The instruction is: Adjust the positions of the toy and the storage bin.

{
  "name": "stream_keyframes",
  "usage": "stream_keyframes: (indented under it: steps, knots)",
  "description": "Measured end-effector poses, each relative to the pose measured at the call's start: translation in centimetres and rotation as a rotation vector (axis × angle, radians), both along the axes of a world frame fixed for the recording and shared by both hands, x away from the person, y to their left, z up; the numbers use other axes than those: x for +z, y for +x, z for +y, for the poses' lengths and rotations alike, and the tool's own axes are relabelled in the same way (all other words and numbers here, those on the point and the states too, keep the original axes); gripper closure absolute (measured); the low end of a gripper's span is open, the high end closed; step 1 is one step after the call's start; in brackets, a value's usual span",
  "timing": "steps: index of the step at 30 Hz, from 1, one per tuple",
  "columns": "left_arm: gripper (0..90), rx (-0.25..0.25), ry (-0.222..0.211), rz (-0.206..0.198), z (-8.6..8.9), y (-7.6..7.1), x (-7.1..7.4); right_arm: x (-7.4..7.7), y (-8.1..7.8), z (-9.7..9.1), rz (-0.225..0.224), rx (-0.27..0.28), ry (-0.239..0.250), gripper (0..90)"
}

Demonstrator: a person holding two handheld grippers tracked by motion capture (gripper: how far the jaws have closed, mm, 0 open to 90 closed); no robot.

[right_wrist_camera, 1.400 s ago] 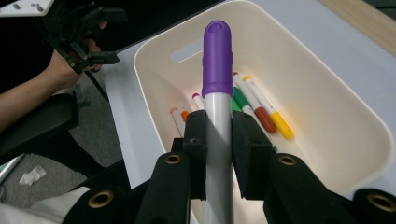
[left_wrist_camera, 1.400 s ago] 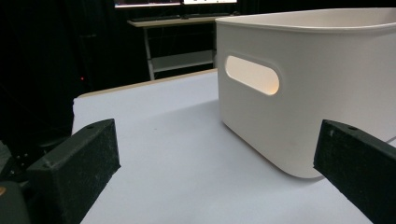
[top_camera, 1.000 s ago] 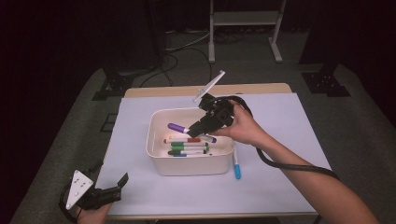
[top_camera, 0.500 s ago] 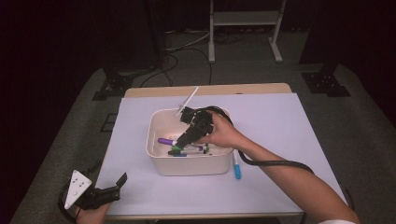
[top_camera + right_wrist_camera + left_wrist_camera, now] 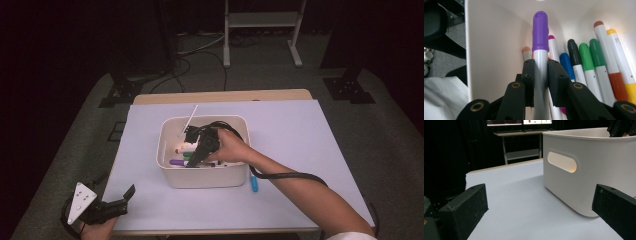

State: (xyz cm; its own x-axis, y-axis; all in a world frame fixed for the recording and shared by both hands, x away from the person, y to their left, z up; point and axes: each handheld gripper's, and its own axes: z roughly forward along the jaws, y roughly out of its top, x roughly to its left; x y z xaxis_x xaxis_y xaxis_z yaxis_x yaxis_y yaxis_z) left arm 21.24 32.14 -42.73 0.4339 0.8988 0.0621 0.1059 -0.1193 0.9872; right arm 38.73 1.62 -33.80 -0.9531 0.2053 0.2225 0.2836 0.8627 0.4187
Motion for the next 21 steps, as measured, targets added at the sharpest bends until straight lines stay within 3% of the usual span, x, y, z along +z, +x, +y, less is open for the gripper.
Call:
stream_keyframes:
  steps: [4, 9, 14, 21]
  knots:
    - [0.0, -0.002, 0.001, -0.005, -0.1, 0.0, 0.0, -0.4, -0.1, 0.3, -0.013, 0.01, -0.041, 71.6]
    - [0.0, -0.002, 0.003, -0.003, -0.1, 0.0, 0.0, -0.4, -0.3, 0.3, -0.024, 0.002, -0.057, 67.7]
    - [0.0, -0.001, 0.005, 0.0, 0.0, 0.0, 0.0, 0.4, -0.4, -0.4, -0.032, -0.014, -0.027, 68.0]
    - [0.0, -0.003, 0.004, 0.0, -0.1, 0.0, 0.0, 2.6, -0.9, -3.1, -0.064, -0.063, 0.067, 64.7]
